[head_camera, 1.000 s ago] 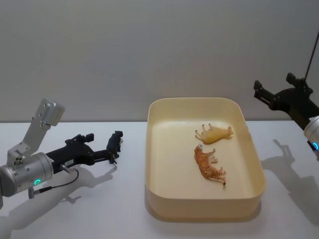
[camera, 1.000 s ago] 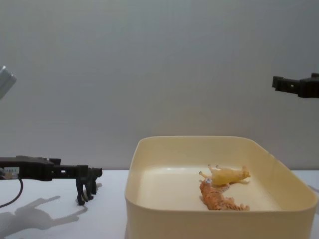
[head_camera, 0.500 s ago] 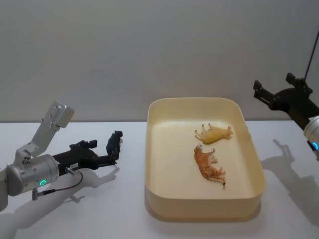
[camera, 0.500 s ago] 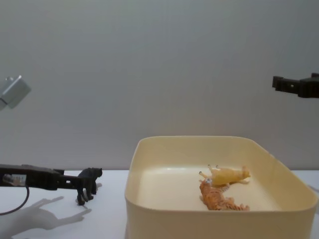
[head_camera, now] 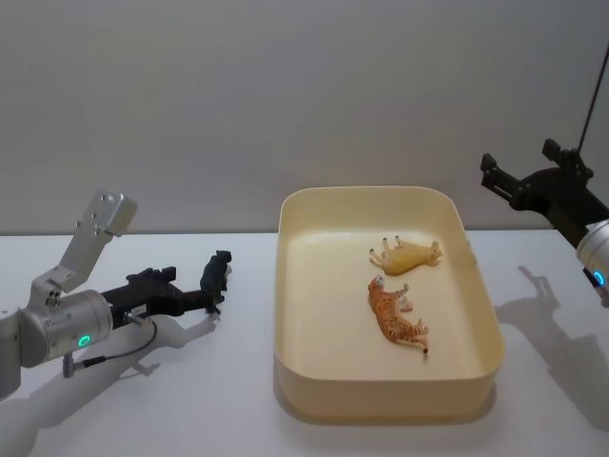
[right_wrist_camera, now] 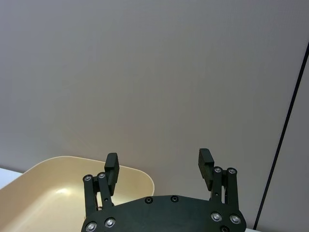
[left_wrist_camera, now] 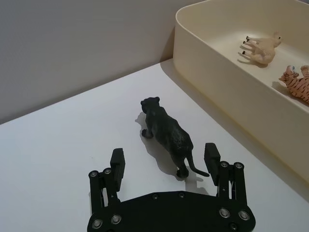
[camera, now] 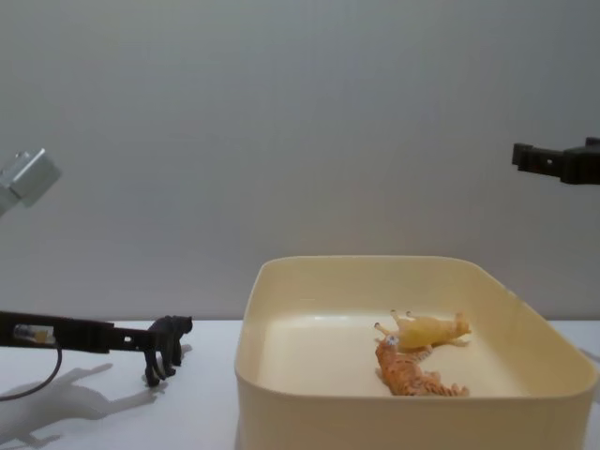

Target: Pick up the toy alternately with two hands and place it into the central storage box.

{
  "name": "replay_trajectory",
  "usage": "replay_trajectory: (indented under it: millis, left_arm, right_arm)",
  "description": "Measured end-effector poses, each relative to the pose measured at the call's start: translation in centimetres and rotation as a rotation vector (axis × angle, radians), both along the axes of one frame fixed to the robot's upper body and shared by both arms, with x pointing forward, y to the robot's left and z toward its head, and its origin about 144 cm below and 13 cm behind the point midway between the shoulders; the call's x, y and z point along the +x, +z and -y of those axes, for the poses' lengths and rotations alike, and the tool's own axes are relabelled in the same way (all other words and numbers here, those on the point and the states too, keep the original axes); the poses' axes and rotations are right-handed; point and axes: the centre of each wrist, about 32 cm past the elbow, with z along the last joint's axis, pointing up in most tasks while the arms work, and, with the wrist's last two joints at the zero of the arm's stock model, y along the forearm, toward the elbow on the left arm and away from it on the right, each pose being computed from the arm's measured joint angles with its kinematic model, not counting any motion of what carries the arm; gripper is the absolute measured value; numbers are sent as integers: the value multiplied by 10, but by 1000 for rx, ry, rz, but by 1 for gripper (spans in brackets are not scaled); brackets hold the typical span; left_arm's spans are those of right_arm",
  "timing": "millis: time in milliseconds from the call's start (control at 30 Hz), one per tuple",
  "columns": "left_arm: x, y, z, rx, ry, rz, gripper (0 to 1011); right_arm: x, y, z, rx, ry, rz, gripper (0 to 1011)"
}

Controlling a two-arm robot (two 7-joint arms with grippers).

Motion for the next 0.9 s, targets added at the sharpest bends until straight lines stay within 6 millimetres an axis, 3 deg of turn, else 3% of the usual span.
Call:
replay_trajectory:
  millis: [900]
  left_arm:
    - [20, 2, 12, 10, -29, -51, 1001]
  right_arm:
    - [0, 0, 0, 0, 0, 0, 1001]
